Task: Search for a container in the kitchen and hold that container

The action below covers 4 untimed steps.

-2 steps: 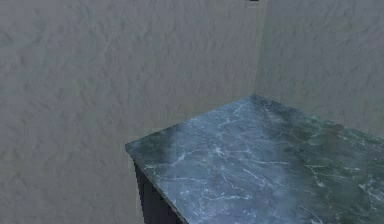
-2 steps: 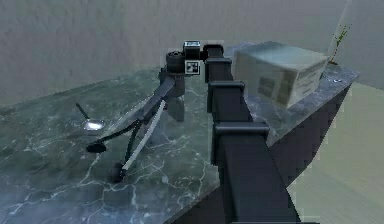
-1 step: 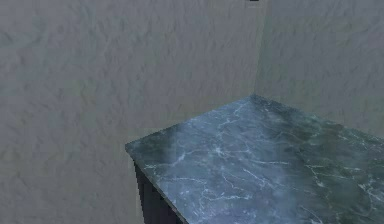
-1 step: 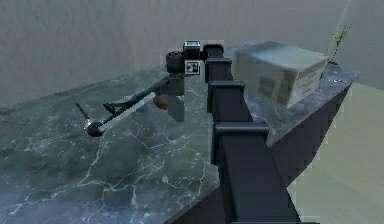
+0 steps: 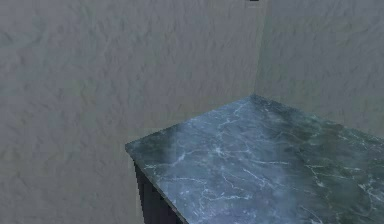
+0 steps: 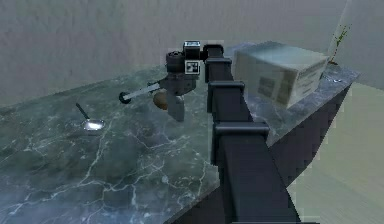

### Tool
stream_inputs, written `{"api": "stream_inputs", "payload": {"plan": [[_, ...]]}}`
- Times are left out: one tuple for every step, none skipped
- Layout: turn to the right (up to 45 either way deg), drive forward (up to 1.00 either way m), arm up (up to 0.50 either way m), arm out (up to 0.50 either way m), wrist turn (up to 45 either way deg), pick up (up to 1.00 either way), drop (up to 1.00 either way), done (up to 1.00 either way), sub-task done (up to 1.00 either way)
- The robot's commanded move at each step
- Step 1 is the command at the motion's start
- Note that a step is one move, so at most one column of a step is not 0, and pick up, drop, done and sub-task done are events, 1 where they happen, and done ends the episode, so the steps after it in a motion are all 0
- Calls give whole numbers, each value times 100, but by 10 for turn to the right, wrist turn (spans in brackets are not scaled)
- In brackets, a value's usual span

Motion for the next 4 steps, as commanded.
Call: {"api": "stream_inputs", "payload": {"plan": [[0, 0, 0, 2, 0, 0, 0, 0, 0], [0, 0, 0, 0, 390, 0, 0, 0, 0], [0, 0, 0, 0, 0, 100, 0, 0, 0], [0, 0, 0, 0, 0, 0, 0, 100, 0]]}}
